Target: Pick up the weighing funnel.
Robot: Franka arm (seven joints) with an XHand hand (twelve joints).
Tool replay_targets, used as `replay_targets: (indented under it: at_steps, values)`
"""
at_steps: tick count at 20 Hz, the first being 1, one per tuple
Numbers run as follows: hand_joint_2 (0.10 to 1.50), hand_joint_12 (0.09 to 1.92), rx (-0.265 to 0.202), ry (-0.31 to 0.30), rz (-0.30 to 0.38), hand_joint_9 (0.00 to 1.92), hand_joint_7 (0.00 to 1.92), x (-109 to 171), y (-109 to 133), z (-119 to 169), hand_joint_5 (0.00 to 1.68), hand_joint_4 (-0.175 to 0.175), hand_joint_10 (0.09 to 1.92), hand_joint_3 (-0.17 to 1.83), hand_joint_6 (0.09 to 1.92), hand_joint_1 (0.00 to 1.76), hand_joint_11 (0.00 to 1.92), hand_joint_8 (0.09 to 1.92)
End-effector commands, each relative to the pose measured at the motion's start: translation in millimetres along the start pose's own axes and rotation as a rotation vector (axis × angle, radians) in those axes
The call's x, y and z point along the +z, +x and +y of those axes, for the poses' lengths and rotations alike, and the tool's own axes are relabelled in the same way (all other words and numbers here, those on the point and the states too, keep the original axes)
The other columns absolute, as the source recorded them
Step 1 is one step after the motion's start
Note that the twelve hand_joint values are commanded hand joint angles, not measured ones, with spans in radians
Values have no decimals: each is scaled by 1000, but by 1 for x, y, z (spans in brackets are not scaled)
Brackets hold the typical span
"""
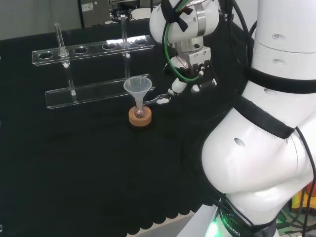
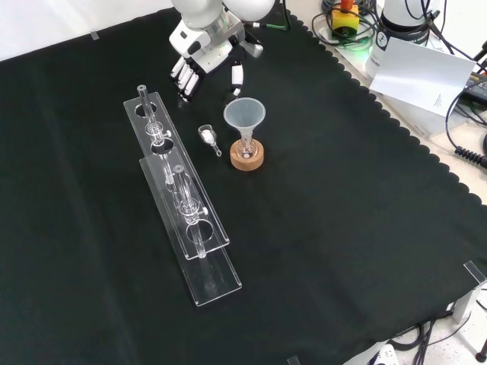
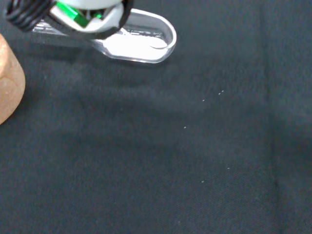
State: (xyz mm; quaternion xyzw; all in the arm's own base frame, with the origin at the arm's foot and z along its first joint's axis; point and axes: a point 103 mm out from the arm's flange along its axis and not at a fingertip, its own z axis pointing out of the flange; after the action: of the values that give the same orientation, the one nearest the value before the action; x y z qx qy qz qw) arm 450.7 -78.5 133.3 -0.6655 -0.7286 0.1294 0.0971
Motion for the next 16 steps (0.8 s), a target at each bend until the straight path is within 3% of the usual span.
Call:
replay_targets:
  at_steps: [1,16]
  values:
    - [618,1322,-18,1,-2,637,487,8,9,6,545,-45,596,588,87,885,344,707]
    - [610,1308,-32,24,8,688,532,26,20,21,561,-48,569,609,88,895,367,706]
